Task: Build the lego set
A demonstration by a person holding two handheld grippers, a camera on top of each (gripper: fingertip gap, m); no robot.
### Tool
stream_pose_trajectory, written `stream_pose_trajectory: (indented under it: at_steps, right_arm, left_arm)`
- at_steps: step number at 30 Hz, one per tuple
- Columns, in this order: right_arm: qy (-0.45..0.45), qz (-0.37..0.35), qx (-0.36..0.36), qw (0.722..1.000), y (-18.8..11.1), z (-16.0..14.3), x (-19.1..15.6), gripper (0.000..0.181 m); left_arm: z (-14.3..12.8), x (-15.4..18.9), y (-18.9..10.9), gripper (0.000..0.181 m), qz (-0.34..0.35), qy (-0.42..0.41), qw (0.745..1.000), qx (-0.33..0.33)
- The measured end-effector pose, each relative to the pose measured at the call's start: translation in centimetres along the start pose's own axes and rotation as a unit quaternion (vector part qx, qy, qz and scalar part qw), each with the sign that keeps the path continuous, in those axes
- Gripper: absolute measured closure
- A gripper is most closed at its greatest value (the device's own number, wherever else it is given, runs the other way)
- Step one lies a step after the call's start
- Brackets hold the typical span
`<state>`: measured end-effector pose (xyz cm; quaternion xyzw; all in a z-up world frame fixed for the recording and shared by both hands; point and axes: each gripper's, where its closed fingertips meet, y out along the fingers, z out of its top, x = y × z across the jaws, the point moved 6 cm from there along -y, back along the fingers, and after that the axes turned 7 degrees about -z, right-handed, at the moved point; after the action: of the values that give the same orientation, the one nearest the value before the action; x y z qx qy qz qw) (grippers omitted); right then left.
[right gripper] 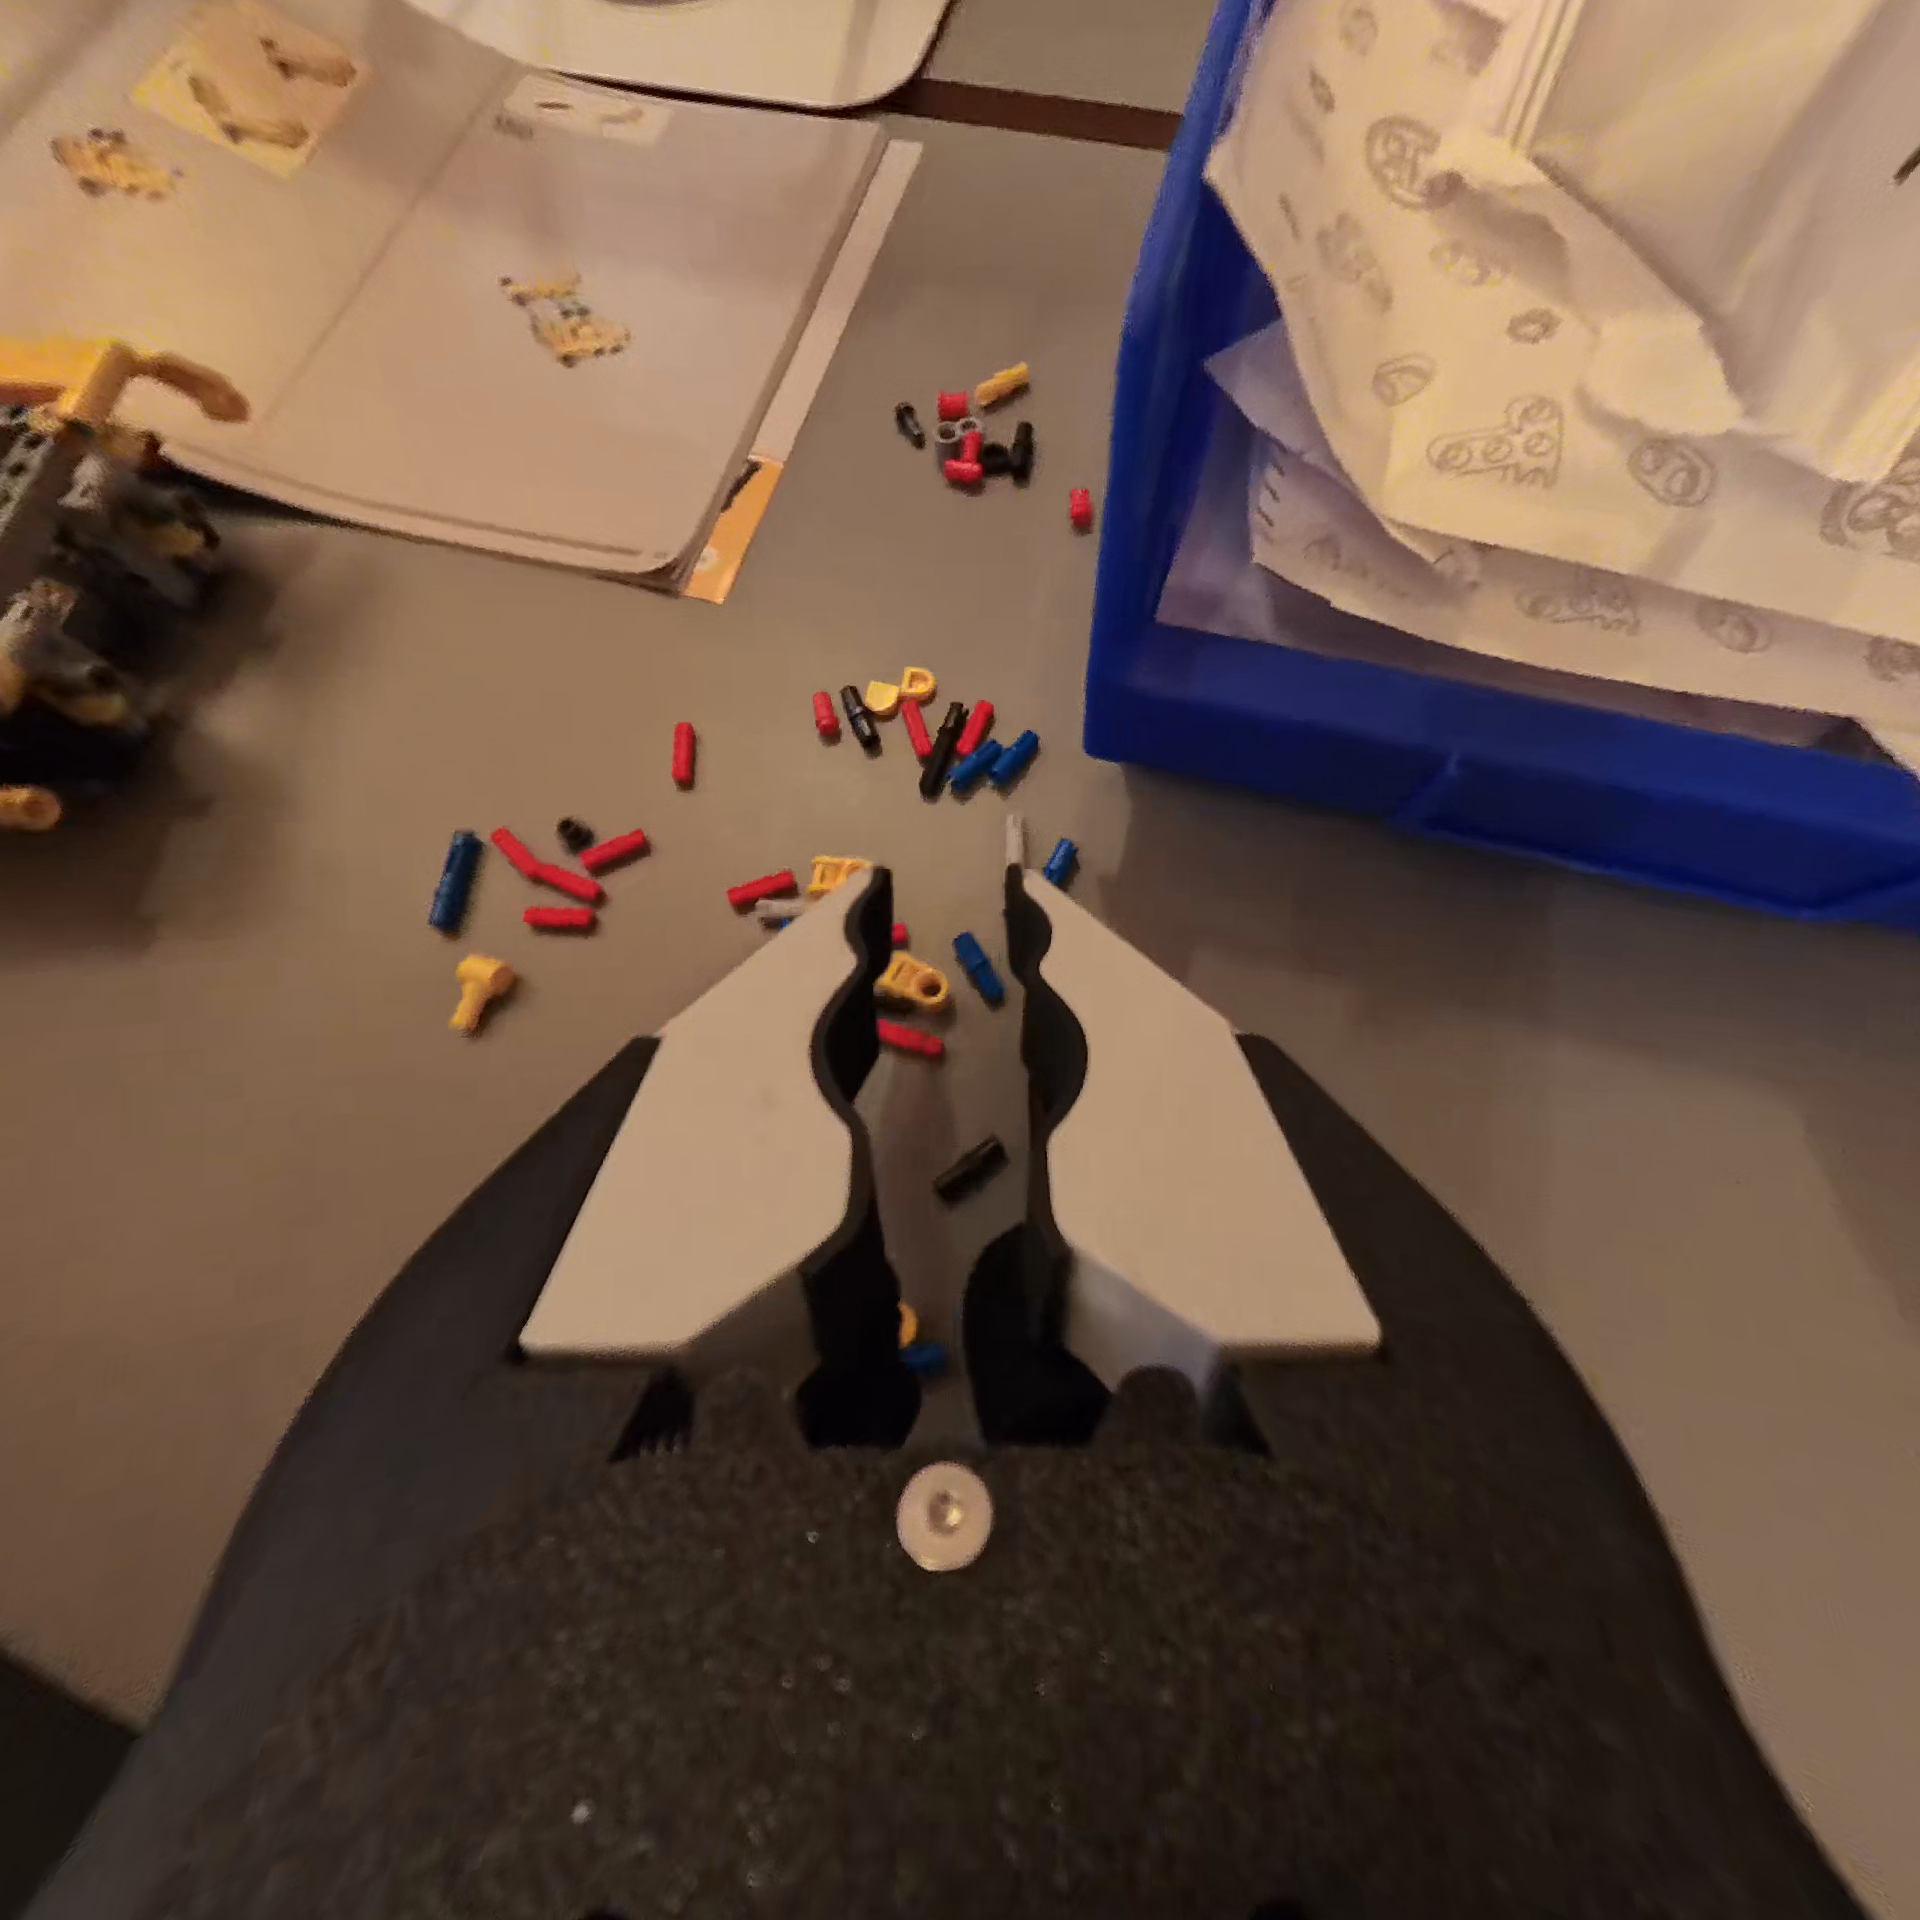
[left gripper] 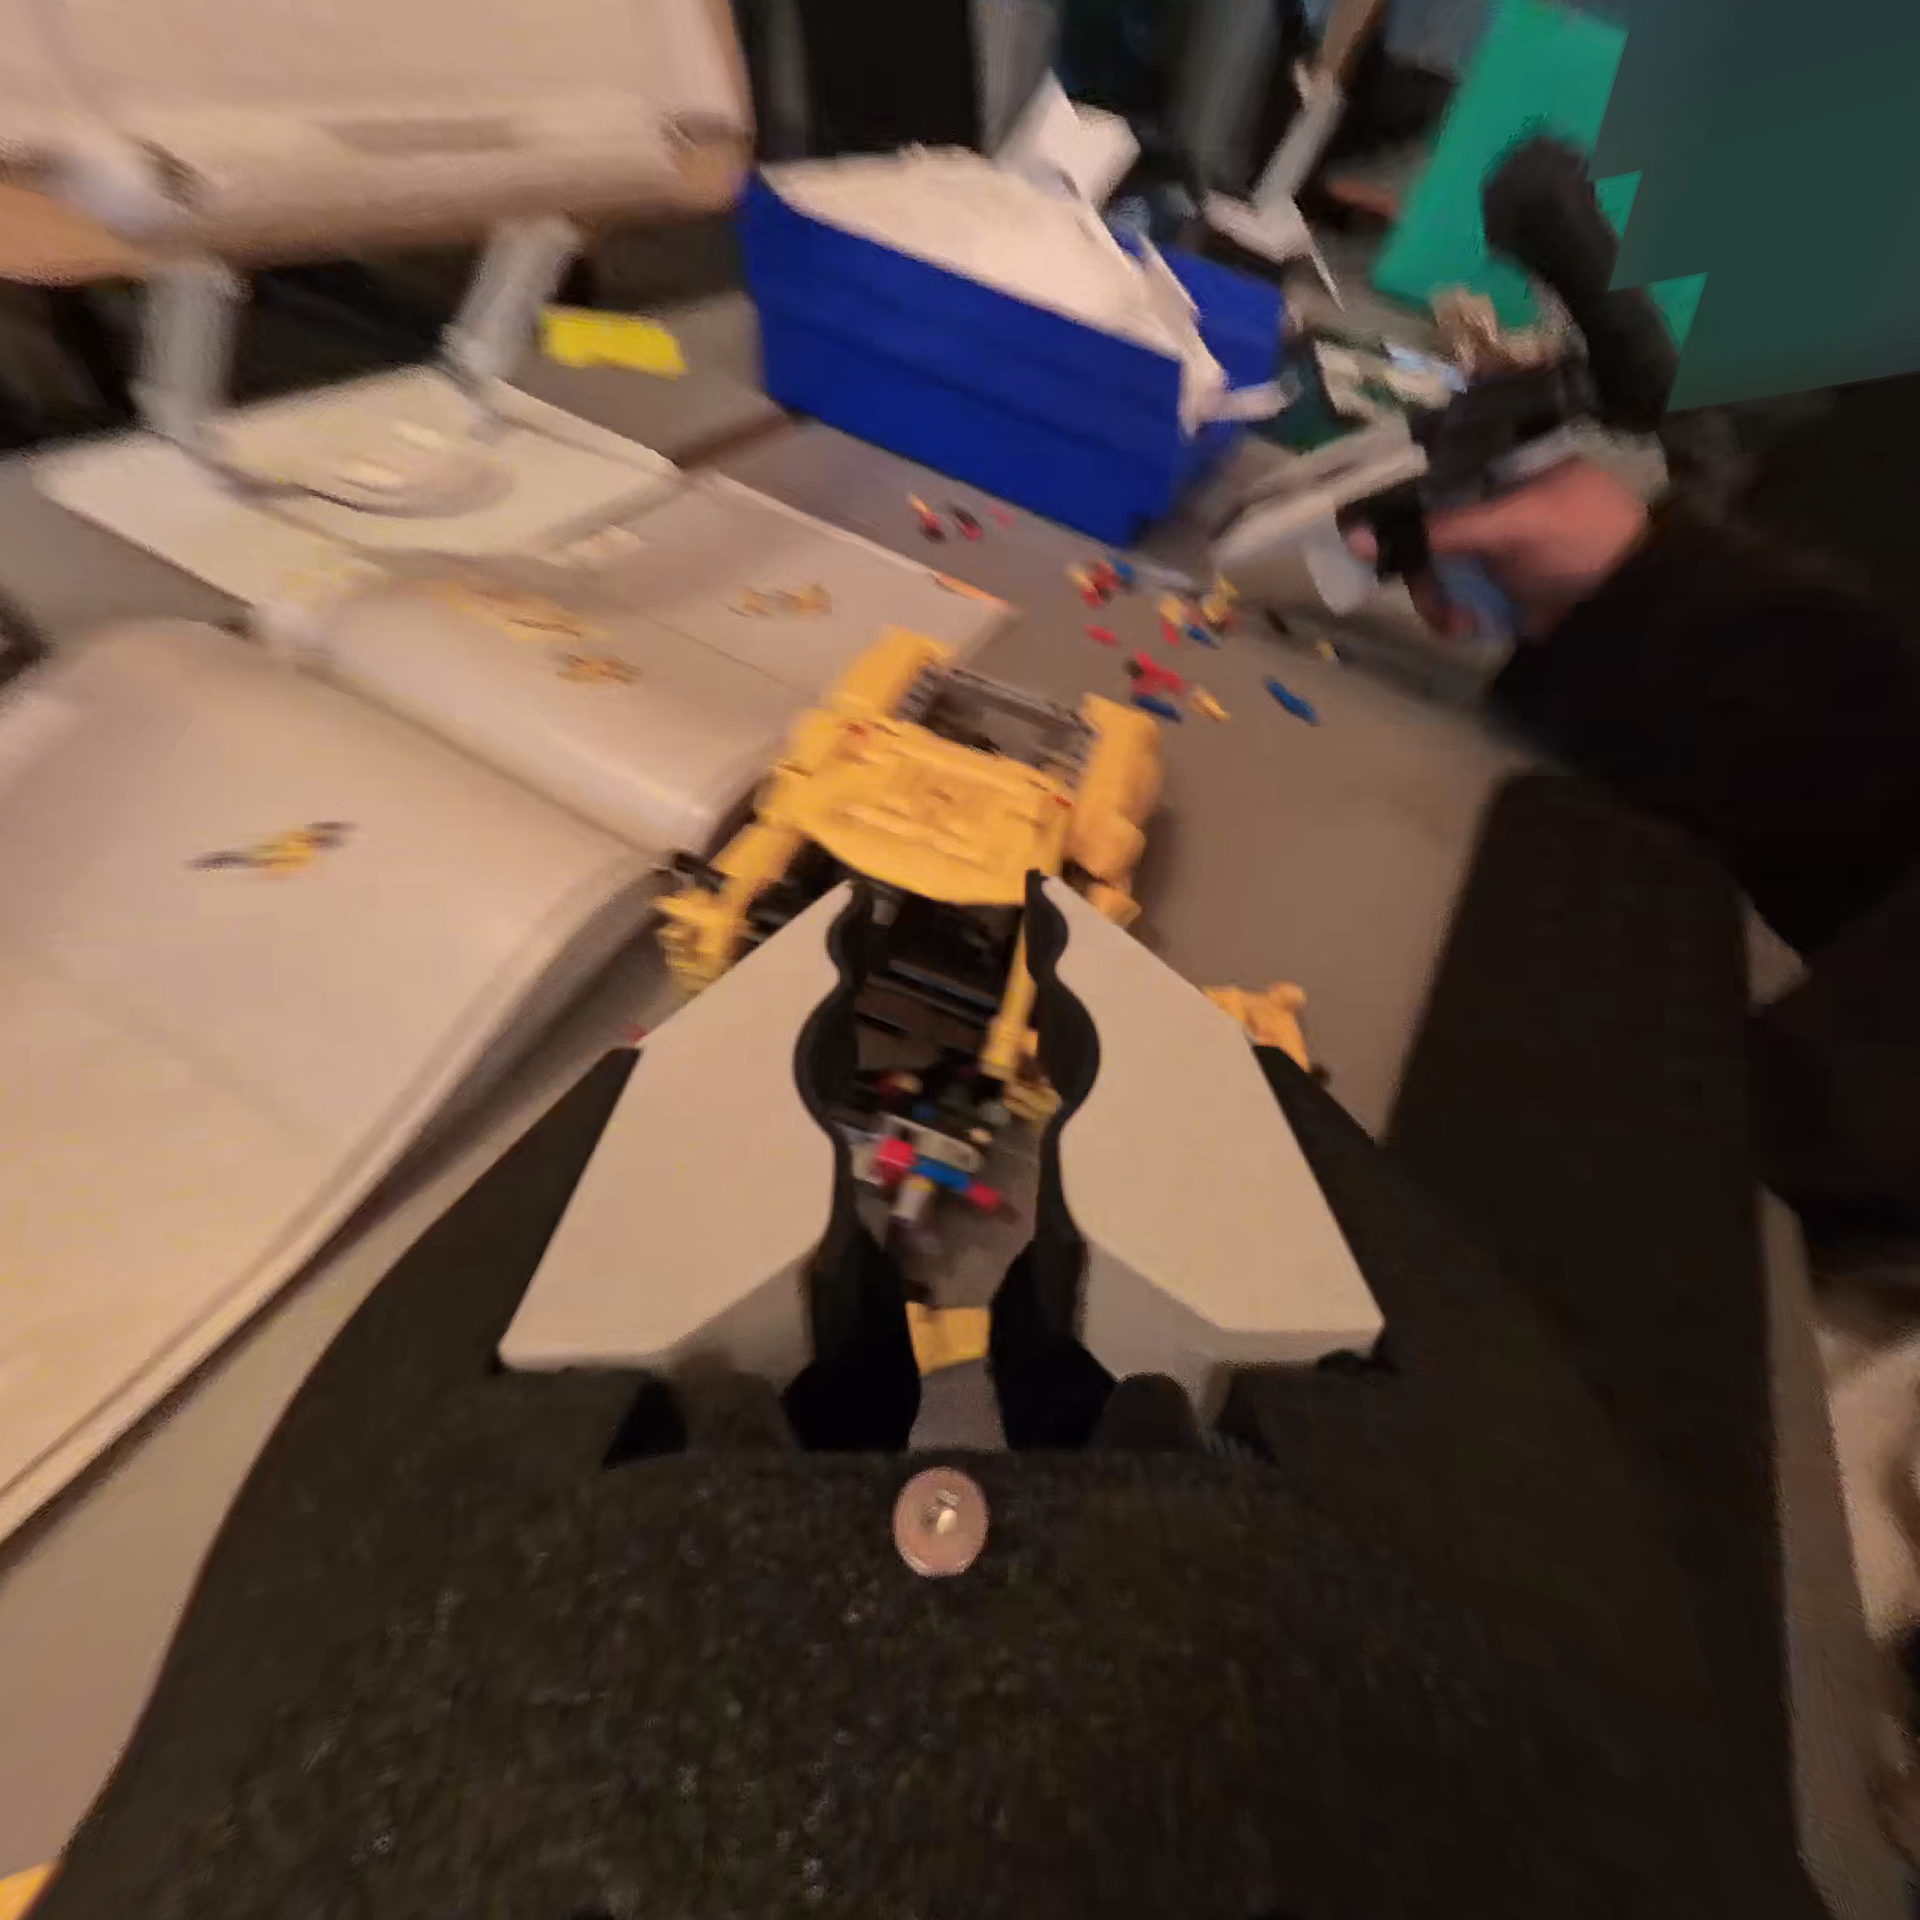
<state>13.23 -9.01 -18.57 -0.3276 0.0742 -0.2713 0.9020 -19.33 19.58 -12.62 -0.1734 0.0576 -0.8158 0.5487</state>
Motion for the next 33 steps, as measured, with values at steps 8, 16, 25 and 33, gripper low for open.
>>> stream_pose_trajectory:
  at_steps: [8, 16, 25, 33]
  right_arm:
    - [-0.044, -0.025, -0.023, 0.998, 4.2, 1.4, -2.0, 0.169]
    - [-0.046, -0.043, -0.042, 0.997, 4.9, 0.9, -1.7, 0.172]
    - [-0.068, -0.051, -0.041, 0.995, 1.7, 1.8, -2.7, 0.178]
    - [-0.219, 0.231, -0.065, 0.946, -2.9, -0.5, -17.7, 0.178]
  left_arm:
    - [0.7, -2.9, -2.7, 0.153, 0.023, -0.071, 0.993, 0.091]
    - [0.0, -2.2, -1.6, 0.153, 0.033, -0.026, 0.998, 0.047]
    - [0.0, -2.5, -1.9, 0.154, 0.029, -0.045, 0.997, 0.058]
    - [-0.7, -2.1, -1.4, 0.158, 0.03, -0.032, 0.998, 0.033]
